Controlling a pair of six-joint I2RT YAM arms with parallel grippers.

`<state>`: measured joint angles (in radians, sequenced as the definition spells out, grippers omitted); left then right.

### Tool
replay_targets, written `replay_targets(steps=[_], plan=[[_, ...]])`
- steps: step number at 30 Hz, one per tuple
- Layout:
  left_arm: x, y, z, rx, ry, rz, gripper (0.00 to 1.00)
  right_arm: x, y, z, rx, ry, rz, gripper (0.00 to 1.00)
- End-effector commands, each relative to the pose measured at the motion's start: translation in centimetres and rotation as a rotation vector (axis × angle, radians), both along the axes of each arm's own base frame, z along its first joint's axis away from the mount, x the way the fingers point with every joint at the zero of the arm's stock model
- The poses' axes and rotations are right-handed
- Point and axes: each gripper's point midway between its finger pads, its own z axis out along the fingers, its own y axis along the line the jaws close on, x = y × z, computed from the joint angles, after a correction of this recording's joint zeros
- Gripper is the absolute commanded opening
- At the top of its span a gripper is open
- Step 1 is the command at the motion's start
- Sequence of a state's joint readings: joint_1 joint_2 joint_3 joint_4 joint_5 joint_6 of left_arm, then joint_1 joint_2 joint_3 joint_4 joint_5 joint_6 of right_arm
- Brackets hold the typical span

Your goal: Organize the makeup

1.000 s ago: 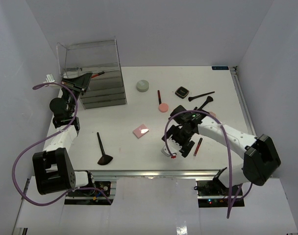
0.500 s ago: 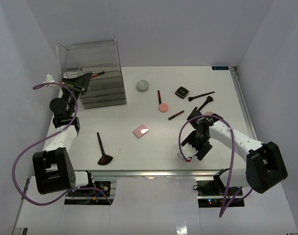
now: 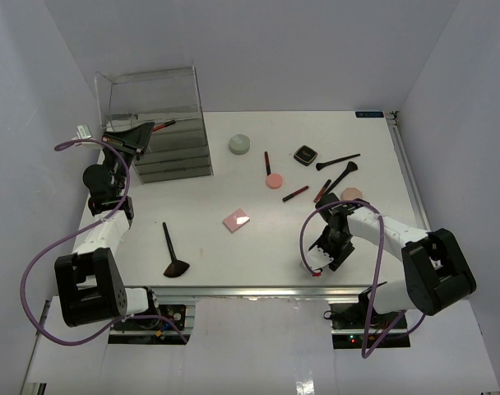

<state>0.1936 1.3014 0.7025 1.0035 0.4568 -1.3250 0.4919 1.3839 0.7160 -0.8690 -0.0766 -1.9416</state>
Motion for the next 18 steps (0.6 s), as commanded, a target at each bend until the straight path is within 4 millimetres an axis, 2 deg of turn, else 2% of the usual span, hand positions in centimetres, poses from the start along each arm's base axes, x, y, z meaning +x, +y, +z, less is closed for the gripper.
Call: replay_targets(steps=[1, 6, 10, 12, 13, 14, 18], plan=[[-0.7, 0.1, 2.3, 0.011, -0.077, 0.003, 0.25, 0.9, 0.1, -1.1, -0.004, -0.026, -0.005, 0.46], [-0.8, 0.2, 2.4, 0.016, -0.078, 0.005, 0.25, 1.1, 0.4, -1.6, 0.004, -0.017, -0.017, 0.34], [-0.9, 0.2, 2.4, 0.014, -0.079, 0.003, 0.25, 2.1, 1.5, -0.7, 0.042, -0.029, -0.045, 0.25], [-0.9, 0.1, 2.5, 0.014, -0.081, 0.002, 0.25, 2.3, 2.9, 0.3, 0.087, -0.010, -0.067, 0.22], [-1.0, 0.1, 2.6, 0.014, -0.084, 0.001, 0.25, 3.1, 4.0, 1.3, 0.118, -0.022, -0.102, 0.20], [-1.0, 0.1, 2.6, 0.013, -0.084, 0.001, 0.25, 2.8, 4.4, 1.3, 0.123, -0.009, -0.094, 0.18], [-1.0, 0.1, 2.7, 0.008, -0.087, -0.002, 0.25, 4.7, 10.3, 5.0, 0.205, -0.032, -0.166, 0.11]])
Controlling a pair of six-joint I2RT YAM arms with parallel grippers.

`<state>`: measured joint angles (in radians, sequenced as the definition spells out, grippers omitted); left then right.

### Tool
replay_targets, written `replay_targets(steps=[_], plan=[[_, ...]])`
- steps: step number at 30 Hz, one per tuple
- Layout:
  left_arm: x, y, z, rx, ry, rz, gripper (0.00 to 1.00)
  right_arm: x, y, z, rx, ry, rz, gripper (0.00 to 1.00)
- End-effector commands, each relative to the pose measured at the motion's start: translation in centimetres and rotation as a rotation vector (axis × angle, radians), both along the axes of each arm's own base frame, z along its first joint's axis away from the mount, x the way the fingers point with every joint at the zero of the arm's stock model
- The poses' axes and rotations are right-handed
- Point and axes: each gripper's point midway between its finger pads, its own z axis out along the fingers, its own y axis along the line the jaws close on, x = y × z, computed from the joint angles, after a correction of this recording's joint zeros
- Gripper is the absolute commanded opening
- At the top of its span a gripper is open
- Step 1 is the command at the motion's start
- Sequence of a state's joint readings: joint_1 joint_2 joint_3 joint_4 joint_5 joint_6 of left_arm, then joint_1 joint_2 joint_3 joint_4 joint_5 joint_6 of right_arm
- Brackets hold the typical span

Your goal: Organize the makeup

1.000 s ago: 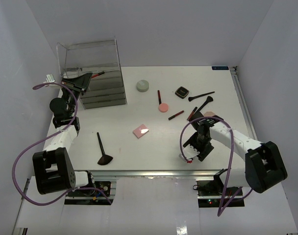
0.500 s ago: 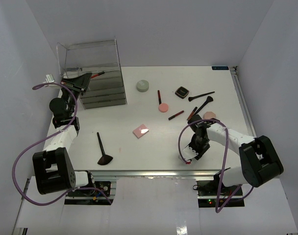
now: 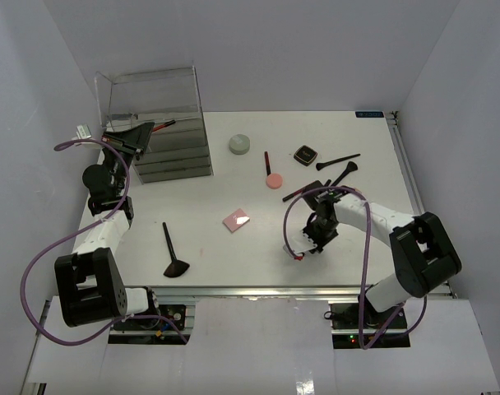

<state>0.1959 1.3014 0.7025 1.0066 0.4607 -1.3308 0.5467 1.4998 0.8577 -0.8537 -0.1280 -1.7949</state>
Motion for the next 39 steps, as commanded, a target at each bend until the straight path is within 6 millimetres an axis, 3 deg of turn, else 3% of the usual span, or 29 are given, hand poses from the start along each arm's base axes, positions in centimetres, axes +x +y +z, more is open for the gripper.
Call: replay_targets(steps=[1, 4, 8, 12, 13, 18, 27, 33, 39], plan=[[-1.0, 0.1, 2.7, 0.011, -0.086, 0.002, 0.25, 2.6, 8.0, 4.5, 0.157, -0.041, -0.087, 0.11], [-1.1, 0.1, 2.7, 0.013, -0.086, 0.003, 0.25, 3.5, 12.2, 6.6, 0.192, -0.041, -0.119, 0.08], [-1.1, 0.1, 2.8, 0.017, -0.088, 0.008, 0.25, 5.5, 19.9, 9.9, 0.270, -0.094, -0.136, 0.08], [-1.1, 0.1, 2.9, 0.018, -0.090, 0.003, 0.25, 8.4, 28.4, 15.8, 0.496, -0.192, -0.171, 0.08], [-1.0, 0.1, 2.9, 0.019, -0.089, 0.005, 0.25, 8.8, 29.8, 17.7, 0.559, -0.225, -0.178, 0.08], [-0.9, 0.1, 3.2, 0.024, -0.094, 0.004, 0.25, 10.8, 36.7, 23.0, 0.832, -0.356, -0.160, 0.08], [-0.9, 0.1, 3.2, 0.027, -0.091, 0.006, 0.25, 15.2, 41.6, 29.6, 1.239, -0.530, -0.277, 0.08], [-1.1, 0.1, 3.2, 0.031, -0.090, 0.011, 0.25, 17.6, 42.3, 31.7, 1.450, -0.655, -0.330, 0.08], [-1.2, 0.1, 3.7, 0.030, -0.098, 0.009, 0.25, 20.4, 41.8, 30.5, 1.482, -0.727, -0.331, 0.08]])
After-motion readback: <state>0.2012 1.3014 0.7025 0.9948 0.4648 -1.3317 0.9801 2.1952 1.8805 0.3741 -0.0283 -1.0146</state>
